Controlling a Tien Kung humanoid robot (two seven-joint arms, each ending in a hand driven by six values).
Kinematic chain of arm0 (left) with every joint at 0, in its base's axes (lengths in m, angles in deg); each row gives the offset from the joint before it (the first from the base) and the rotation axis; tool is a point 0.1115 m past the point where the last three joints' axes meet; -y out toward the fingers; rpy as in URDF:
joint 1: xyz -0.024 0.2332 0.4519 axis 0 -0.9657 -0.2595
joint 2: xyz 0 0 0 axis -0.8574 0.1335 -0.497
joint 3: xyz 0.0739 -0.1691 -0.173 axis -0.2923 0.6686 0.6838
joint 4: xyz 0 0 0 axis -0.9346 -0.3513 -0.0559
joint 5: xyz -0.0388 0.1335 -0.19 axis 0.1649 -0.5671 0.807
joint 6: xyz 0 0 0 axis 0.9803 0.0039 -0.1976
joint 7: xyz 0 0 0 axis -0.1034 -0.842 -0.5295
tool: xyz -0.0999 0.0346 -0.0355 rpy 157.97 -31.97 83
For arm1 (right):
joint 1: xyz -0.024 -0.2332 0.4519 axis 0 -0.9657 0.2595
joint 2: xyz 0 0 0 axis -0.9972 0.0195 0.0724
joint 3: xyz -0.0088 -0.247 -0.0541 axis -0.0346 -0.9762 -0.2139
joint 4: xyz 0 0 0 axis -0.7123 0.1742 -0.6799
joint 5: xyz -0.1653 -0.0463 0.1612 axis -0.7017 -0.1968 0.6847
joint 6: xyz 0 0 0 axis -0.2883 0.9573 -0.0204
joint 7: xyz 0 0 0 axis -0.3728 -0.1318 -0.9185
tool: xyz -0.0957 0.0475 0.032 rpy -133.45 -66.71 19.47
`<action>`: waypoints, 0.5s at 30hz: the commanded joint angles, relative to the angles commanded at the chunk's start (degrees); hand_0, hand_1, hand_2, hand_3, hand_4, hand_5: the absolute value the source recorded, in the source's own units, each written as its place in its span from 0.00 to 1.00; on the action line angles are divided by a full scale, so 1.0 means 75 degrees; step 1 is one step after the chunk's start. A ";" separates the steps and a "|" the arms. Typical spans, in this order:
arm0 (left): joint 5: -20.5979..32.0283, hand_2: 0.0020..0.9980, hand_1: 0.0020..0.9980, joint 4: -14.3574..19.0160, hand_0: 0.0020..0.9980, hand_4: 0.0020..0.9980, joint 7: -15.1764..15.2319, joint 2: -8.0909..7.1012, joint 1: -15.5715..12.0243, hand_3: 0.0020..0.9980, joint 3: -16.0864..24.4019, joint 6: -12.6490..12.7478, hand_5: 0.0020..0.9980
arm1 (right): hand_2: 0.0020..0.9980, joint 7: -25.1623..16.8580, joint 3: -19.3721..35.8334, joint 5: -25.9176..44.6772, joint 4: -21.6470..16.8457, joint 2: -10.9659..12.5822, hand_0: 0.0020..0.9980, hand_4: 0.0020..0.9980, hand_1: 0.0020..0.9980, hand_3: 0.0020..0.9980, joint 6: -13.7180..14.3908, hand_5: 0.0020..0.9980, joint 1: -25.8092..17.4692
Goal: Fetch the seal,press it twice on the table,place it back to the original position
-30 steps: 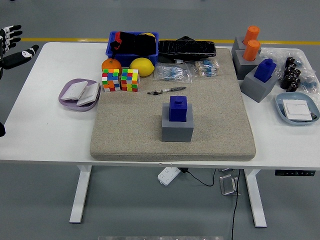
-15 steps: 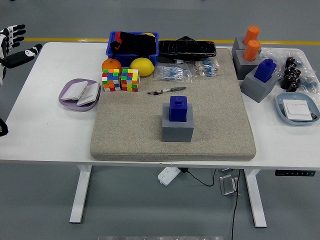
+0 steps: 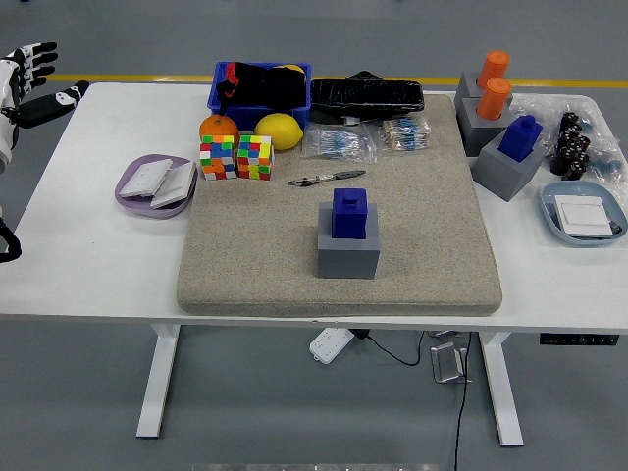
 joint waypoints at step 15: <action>-0.0005 0.86 0.86 0.0033 0.86 0.79 0.0002 -0.0091 -0.0020 0.85 0.0022 -0.0009 0.16 | 0.23 0.0002 0.0128 -0.0234 0.0003 -0.0005 0.37 0.89 0.23 0.29 -0.0011 0.60 0.0011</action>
